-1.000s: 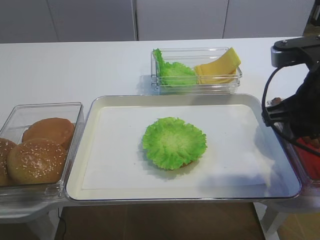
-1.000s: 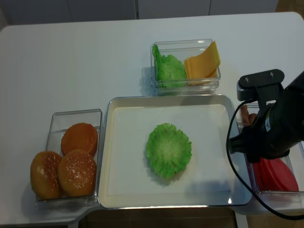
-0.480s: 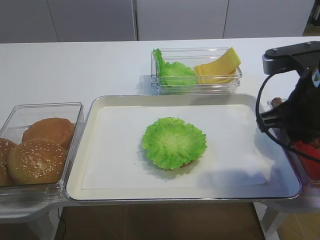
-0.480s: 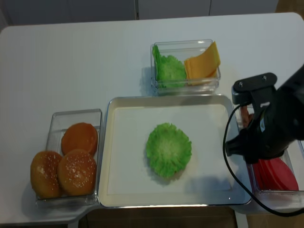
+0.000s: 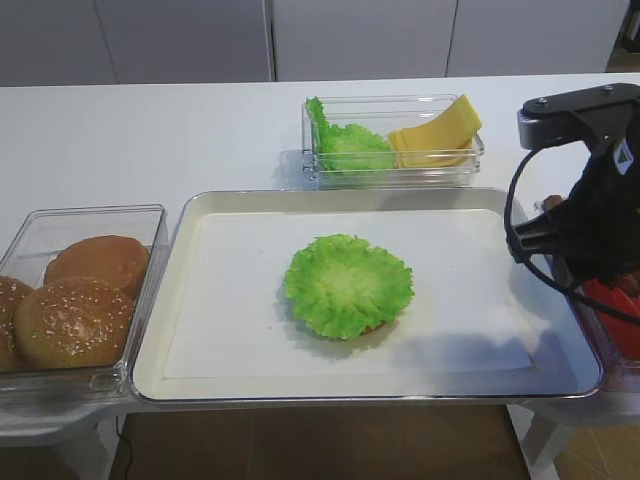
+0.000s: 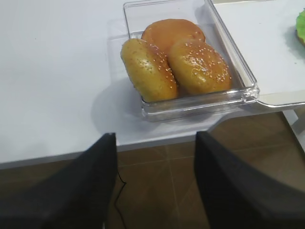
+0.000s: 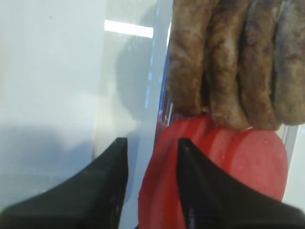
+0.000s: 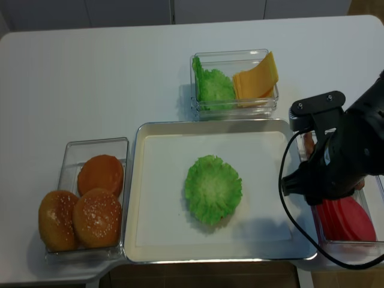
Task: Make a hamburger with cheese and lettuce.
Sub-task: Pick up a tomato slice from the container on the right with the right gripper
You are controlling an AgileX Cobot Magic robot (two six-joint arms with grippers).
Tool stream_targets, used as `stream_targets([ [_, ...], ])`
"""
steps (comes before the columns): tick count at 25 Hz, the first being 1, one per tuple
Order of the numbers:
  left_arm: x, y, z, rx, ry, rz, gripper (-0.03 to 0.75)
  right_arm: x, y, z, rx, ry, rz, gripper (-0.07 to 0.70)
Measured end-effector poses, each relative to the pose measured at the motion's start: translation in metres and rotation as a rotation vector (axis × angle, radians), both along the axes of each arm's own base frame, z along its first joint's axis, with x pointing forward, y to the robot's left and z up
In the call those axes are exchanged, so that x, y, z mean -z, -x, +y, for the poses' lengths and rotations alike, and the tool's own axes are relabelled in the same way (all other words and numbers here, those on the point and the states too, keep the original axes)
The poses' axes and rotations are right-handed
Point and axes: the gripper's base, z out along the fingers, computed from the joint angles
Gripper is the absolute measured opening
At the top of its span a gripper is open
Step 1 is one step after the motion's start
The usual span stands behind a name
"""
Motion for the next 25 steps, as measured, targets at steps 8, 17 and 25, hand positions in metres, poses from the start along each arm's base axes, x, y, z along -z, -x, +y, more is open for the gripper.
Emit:
stream_targets([
  [8, 0.0, 0.0, 0.0, 0.0, 0.0, 0.0, 0.387, 0.001, -0.0007, -0.0011, -0.006, 0.018, 0.001, 0.198],
  [17, 0.0, 0.0, 0.0, 0.0, 0.0, 0.0, 0.387, 0.0013, -0.0005, -0.0017, 0.002, 0.027, 0.006, 0.13],
  [25, 0.0, 0.0, 0.0, 0.0, 0.0, 0.0, 0.387, 0.001, -0.0001, -0.0026, 0.004, 0.037, 0.013, 0.062],
])
